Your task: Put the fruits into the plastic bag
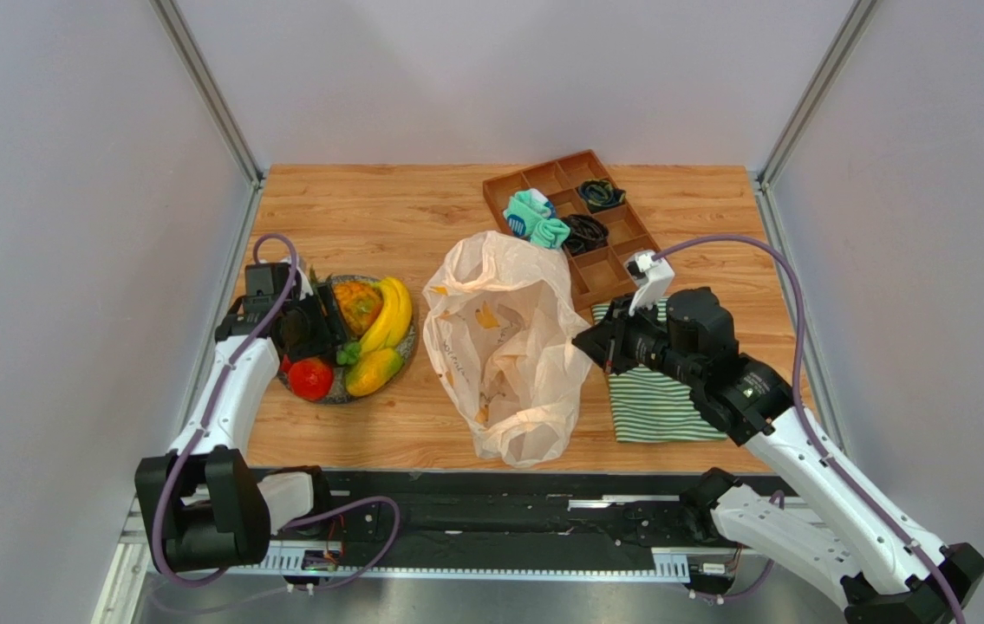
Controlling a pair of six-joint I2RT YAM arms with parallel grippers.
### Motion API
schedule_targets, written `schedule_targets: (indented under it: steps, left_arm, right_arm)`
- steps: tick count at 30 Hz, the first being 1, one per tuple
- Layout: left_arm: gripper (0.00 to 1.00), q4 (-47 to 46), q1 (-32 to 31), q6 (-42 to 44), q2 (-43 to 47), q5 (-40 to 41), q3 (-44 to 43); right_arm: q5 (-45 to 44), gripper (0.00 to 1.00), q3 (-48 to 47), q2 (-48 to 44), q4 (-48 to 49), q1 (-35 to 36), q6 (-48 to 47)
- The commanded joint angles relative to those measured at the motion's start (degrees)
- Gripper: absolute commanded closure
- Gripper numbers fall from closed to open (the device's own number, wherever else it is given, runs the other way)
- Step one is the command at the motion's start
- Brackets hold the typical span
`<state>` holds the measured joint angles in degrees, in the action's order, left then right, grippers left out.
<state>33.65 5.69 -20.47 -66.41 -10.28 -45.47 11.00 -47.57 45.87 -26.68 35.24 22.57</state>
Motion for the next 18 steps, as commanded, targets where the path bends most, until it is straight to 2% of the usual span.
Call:
schedule_targets:
  steps: [1,8,18]
  left_arm:
    - [0.34,0.0,-0.2,1.0,0.9,-0.4,-2.6]
    - [0.41,1.2,-0.2,2.5,5.0,-1.3,-3.7]
    - [0.43,1.6,-0.2,4.6,15.6,-6.8,-3.4]
  right_arm:
    - [-0.5,1.00,-1.3,-1.0,2.2,0.3,-0.8]
    - [-3.2,1.00,-2.4,-2.2,-0.2,0.3,-1.1]
    - [-5.3,1.00,-3.3,-2.8,-1.7,0.3,-1.6]
